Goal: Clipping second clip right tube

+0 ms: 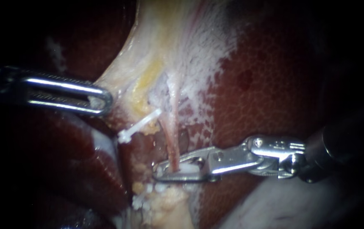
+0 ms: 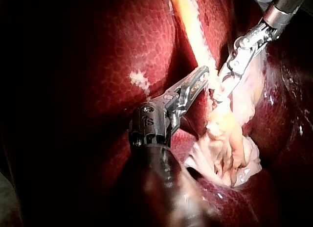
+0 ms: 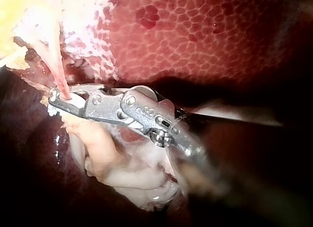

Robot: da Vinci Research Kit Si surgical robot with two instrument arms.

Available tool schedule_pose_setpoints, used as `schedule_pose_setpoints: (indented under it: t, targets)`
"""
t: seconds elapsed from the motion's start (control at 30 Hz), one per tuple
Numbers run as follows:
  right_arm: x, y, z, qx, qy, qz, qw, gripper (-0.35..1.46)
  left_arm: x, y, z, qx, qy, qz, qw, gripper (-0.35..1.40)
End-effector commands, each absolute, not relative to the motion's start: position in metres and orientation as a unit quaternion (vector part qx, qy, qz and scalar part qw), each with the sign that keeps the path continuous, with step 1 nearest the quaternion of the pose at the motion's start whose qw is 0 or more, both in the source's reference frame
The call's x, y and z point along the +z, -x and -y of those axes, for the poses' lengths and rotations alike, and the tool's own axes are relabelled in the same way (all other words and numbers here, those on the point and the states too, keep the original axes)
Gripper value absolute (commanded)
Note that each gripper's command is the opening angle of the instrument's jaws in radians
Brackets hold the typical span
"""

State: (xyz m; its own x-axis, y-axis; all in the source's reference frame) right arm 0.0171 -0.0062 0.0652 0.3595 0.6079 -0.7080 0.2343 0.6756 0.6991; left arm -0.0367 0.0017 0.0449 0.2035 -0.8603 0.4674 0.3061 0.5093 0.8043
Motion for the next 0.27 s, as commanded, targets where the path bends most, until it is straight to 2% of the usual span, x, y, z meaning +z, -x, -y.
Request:
schedule_pose_setpoints:
  t: [0.03,0.27]
  targets:
    - [0.0653,-0.0171,0.0064,0.127,-0.382,-0.551,0.731,-0.35,0.0449,0.0367,-0.0017,-0.405,-0.285,0.484,0.721,-0.20]
    - [0.0655,-0.0170,0.0066,0.130,-0.385,-0.549,0.730,-0.35,0.0450,0.0370,-0.0018,-0.406,-0.285,0.484,0.721,-0.20]
